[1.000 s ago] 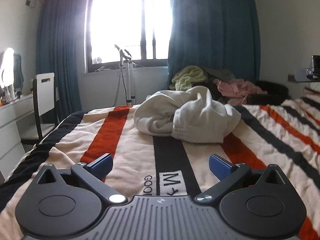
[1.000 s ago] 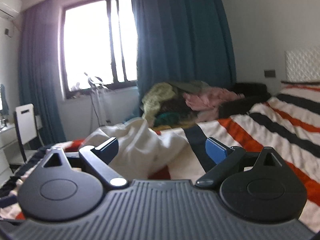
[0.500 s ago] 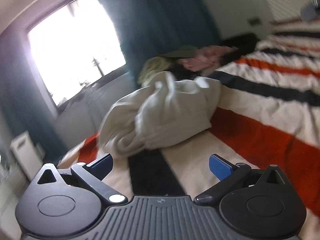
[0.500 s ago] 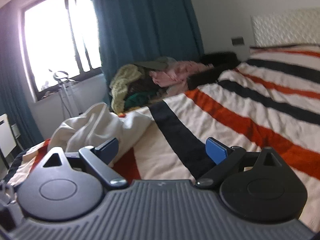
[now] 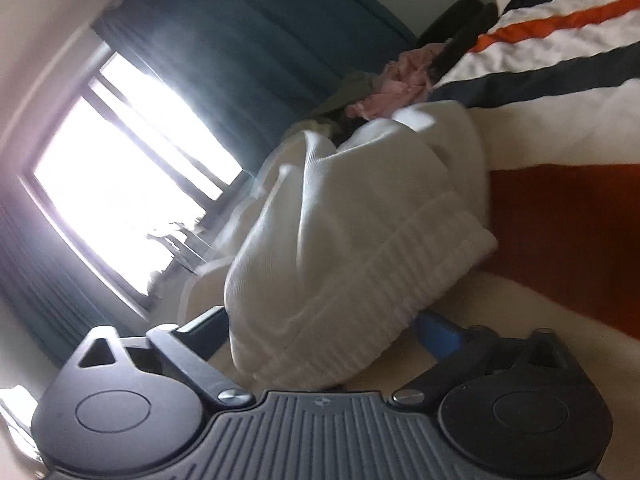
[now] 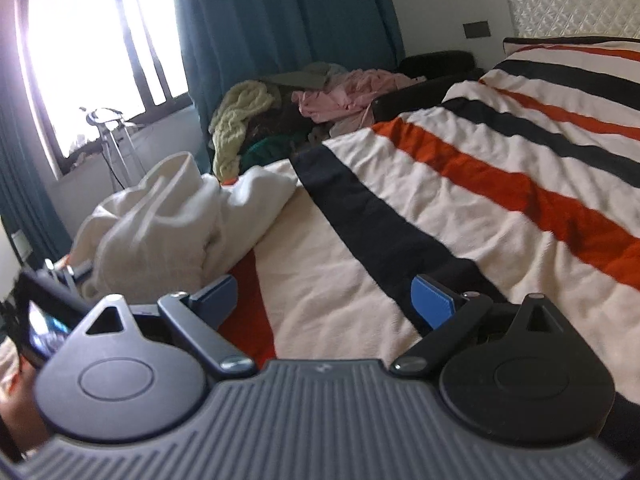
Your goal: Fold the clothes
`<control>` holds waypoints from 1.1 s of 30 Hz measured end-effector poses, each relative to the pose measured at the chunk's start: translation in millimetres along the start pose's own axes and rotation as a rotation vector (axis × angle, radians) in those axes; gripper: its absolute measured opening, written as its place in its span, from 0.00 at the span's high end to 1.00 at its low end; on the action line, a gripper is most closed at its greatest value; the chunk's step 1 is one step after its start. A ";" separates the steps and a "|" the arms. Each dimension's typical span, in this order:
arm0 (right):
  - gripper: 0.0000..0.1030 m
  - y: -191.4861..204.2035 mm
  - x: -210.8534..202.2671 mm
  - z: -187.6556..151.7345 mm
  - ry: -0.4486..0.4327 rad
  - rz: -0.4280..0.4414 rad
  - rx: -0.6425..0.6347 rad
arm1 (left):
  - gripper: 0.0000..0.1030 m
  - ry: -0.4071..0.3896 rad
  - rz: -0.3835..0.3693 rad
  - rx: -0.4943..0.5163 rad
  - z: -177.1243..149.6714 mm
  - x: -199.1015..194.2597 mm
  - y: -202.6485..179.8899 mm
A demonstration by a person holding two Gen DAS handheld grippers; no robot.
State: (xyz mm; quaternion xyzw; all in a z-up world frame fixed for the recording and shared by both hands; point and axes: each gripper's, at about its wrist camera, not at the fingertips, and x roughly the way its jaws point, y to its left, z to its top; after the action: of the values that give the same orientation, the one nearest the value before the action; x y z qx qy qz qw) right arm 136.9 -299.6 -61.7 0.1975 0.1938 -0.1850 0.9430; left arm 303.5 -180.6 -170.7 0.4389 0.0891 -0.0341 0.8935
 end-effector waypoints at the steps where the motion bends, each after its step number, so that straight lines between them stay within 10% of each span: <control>1: 0.07 0.6 6.0 -1.4 0.008 0.000 0.000 | 0.22 -0.011 -0.001 -0.021 4.5 2.8 5.1; 6: 0.07 -4.0 13.2 -3.9 -0.011 -0.008 0.024 | 0.52 -0.134 -0.010 -0.305 34.8 -4.2 62.2; 8: 0.07 -6.4 14.6 -4.7 -0.022 -0.012 0.034 | 0.83 -0.172 0.002 -0.370 50.4 -7.9 85.6; 21: 0.07 5.2 -27.0 -5.5 -0.178 0.042 -0.055 | 0.91 -0.374 -0.126 -0.546 97.5 -132.3 189.3; 33: 0.07 42.9 -64.3 -37.4 -0.032 0.321 -0.196 | 0.91 -0.167 -0.146 -0.806 -31.0 -217.0 224.4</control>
State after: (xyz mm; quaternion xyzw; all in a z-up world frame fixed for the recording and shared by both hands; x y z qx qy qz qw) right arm 89.2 -228.8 -52.2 0.1301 0.1618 -0.0158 0.9781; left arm 117.6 -22.4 26.4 0.0424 0.0533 -0.0954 0.9931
